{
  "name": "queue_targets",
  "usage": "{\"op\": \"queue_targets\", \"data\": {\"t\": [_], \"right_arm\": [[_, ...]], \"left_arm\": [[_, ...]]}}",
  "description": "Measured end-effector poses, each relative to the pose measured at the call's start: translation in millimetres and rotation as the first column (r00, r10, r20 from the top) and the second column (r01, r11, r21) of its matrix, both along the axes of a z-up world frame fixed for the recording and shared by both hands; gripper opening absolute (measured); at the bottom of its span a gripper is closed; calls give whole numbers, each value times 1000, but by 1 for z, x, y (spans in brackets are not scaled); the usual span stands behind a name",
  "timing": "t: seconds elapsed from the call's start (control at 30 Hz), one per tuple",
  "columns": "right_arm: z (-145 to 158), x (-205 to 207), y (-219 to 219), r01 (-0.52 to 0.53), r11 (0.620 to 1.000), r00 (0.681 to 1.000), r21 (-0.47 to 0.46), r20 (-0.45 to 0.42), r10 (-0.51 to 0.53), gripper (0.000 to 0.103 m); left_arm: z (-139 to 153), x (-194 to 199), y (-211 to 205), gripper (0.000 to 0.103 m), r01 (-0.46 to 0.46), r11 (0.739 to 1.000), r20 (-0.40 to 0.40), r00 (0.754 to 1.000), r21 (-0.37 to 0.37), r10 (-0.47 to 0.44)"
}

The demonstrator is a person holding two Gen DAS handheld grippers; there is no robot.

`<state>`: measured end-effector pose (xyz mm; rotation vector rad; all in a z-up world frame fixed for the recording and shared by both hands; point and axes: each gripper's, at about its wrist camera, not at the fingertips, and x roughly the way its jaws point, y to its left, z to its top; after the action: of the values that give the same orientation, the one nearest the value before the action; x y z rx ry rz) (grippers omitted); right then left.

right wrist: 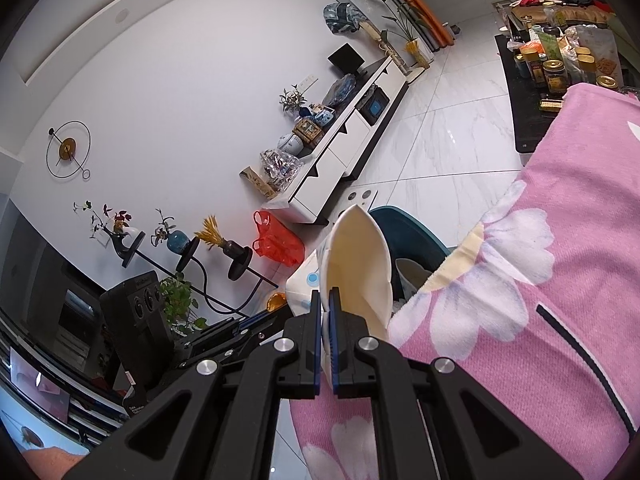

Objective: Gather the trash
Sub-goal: 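Open the left gripper over the bin while the right gripper releases the paper cup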

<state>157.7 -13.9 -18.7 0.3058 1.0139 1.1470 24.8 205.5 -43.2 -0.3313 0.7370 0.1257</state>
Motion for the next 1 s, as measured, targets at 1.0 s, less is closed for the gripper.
{"op": "queue_targets", "data": {"t": [1.0], "right_arm": [[-10, 0, 44, -14, 998, 1000, -69, 7, 14, 3]], "left_arm": [[-14, 11, 10, 12, -36, 999, -35, 999, -28, 35]]}}
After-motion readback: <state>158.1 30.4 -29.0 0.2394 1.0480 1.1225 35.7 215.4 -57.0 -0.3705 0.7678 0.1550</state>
